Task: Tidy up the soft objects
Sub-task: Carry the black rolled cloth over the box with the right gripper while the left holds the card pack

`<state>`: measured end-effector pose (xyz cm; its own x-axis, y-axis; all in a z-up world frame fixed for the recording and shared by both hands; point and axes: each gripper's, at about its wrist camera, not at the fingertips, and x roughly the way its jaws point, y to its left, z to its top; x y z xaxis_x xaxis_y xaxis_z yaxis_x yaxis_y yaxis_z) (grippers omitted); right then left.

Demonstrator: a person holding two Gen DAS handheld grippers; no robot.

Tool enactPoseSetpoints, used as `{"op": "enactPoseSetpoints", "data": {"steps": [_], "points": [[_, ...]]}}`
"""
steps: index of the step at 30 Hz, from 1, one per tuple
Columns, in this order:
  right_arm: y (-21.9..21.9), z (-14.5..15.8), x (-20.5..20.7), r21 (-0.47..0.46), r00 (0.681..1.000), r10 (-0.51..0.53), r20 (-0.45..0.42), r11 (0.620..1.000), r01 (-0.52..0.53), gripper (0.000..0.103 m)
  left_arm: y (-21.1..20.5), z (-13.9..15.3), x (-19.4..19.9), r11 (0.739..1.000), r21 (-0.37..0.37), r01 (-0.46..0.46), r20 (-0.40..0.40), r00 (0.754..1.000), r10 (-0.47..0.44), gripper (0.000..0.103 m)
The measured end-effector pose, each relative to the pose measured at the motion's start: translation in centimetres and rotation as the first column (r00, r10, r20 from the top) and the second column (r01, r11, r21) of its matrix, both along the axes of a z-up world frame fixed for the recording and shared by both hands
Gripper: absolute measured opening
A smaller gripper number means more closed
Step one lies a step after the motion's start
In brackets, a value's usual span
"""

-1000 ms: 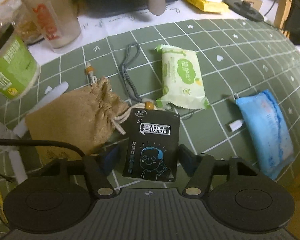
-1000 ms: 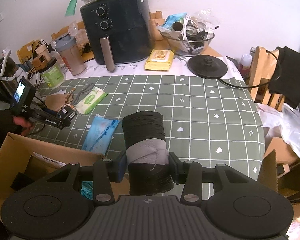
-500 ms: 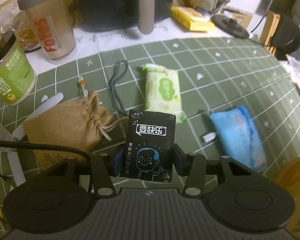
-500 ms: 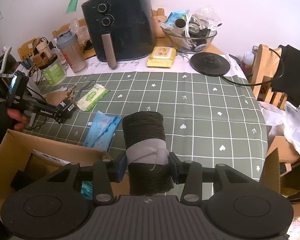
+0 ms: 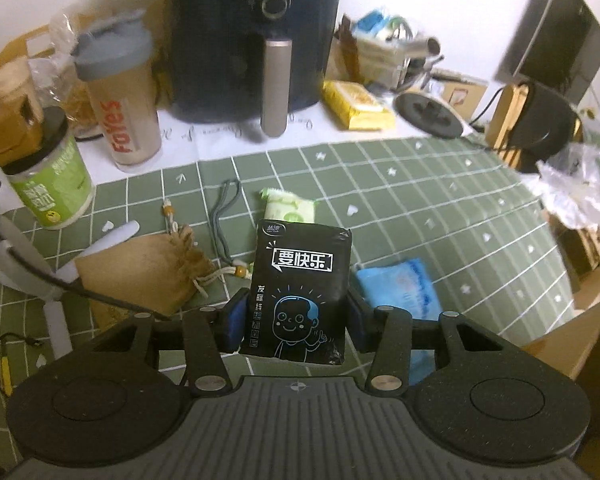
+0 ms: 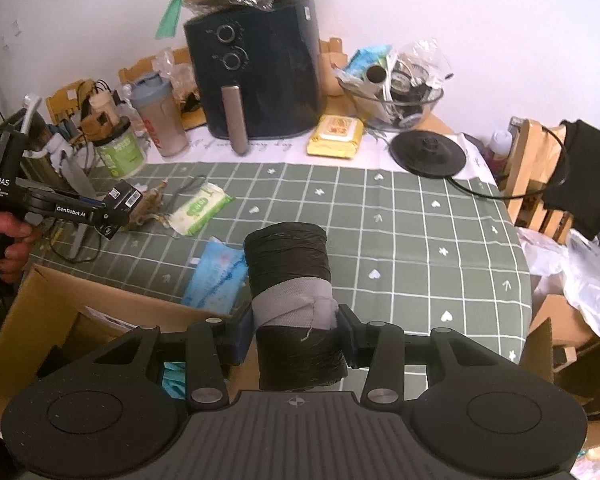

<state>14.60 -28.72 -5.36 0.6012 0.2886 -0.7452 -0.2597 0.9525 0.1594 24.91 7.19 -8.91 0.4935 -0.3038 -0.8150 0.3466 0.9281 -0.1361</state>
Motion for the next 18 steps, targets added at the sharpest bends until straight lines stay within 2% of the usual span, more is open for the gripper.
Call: {"op": "enactPoseSetpoints", "data": {"steps": [10, 18], "points": [[1.8, 1.7, -2.0, 0.016, 0.998, 0.050, 0.030, 0.999, -0.051, 0.046, 0.8, 4.6, -4.6, 0.997, -0.070, -0.011, 0.049, 0.999, 0.014, 0.048], [2.9, 1.8, -3.8, 0.041, 0.996, 0.086, 0.022, 0.995, -0.087, 0.046, 0.5, 6.7, -8.7, 0.994, -0.109, -0.006, 0.044, 0.999, 0.011, 0.048]]}}
